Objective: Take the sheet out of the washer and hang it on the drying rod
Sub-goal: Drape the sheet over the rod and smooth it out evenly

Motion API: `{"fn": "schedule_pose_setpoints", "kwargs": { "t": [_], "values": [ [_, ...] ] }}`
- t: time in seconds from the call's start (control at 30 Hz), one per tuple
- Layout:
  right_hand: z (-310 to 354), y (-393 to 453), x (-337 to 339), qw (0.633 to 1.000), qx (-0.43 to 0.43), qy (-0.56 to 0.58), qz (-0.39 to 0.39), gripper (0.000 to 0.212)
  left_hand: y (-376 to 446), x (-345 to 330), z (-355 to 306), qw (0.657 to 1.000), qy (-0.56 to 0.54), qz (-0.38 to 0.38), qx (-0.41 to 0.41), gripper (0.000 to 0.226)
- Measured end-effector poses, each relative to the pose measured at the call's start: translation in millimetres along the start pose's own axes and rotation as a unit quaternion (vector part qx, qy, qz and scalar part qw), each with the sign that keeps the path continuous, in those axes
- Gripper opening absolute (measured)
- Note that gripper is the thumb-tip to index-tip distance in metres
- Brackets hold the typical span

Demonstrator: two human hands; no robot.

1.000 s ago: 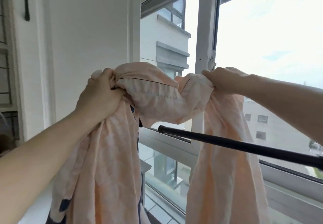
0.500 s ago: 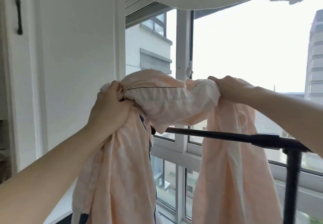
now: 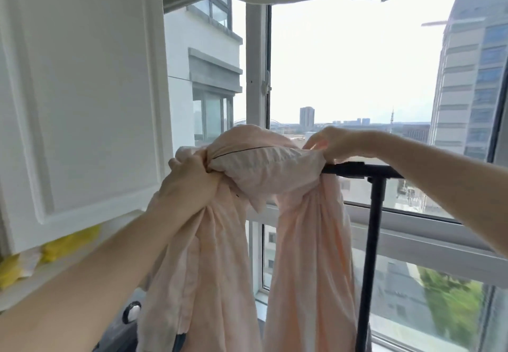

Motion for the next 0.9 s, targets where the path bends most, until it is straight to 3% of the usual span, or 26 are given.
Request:
{"fn": "schedule_pose_setpoints", "kwargs": {
  "t": [0.07, 0.1, 0.23, 0.3, 0.43, 0.5, 0.6, 0.8, 0.9],
  "values": [
    [22.3, -15.9, -5.4, 0.992, 0.027, 0.108, 0.056, 0.052, -8.9, -3.1, -6.4, 0.999, 0.040, 0.003, -0.010, 0.042],
    [32.8, -21.8, -10.7, 0.991, 0.050, 0.100, 0.067, 0.062, -12.6, -6.2, -9.9, 0.997, 0.080, 0.003, -0.018, 0.047],
    [45.5, -21.6, -48.3, 0.985, 0.121, -0.104, 0.058, 0.091, -23.3, -14.0, -24.1, 0.967, 0.255, -0.009, -0.010, 0.057],
    [42.4, -18.0, -60.9, 0.969, 0.173, -0.174, -0.008, 0.090, -25.5, -16.5, -27.4, 0.948, 0.318, -0.003, -0.007, 0.058],
    [42.0, -22.3, -67.0, 0.928, 0.231, -0.280, -0.082, 0.060, -20.7, -27.8, -36.2, 0.898, 0.432, 0.045, -0.070, 0.048],
    [42.4, -23.3, -65.6, 0.940, 0.243, -0.222, -0.094, 0.040, -10.5, -26.7, -38.0, 0.922, 0.376, 0.046, -0.084, 0.034],
    [37.4, -15.0, -59.2, 0.951, 0.240, -0.151, -0.123, 0.027, 4.9, -28.1, -30.4, 0.971, 0.222, 0.063, -0.066, 0.029],
    [40.2, 5.6, -44.9, 0.944, 0.247, -0.151, -0.158, 0.021, -5.8, -56.1, -31.4, 0.990, 0.081, 0.104, -0.049, 0.025],
    [41.6, 21.4, -28.2, 0.946, 0.202, -0.152, -0.203, 0.018, -0.4, -46.9, -50.5, 0.998, -0.002, 0.047, -0.049, 0.020]
  ]
}}
Point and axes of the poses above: each hand's wrist, its own y-axis towards the middle knuckle, its own x-axis out of the back of the hand, z = x × y, the point moved 4 cm from there along y, towards the middle knuckle, and after that the axes turned 12 degrees about y, right-handed, at the moved point
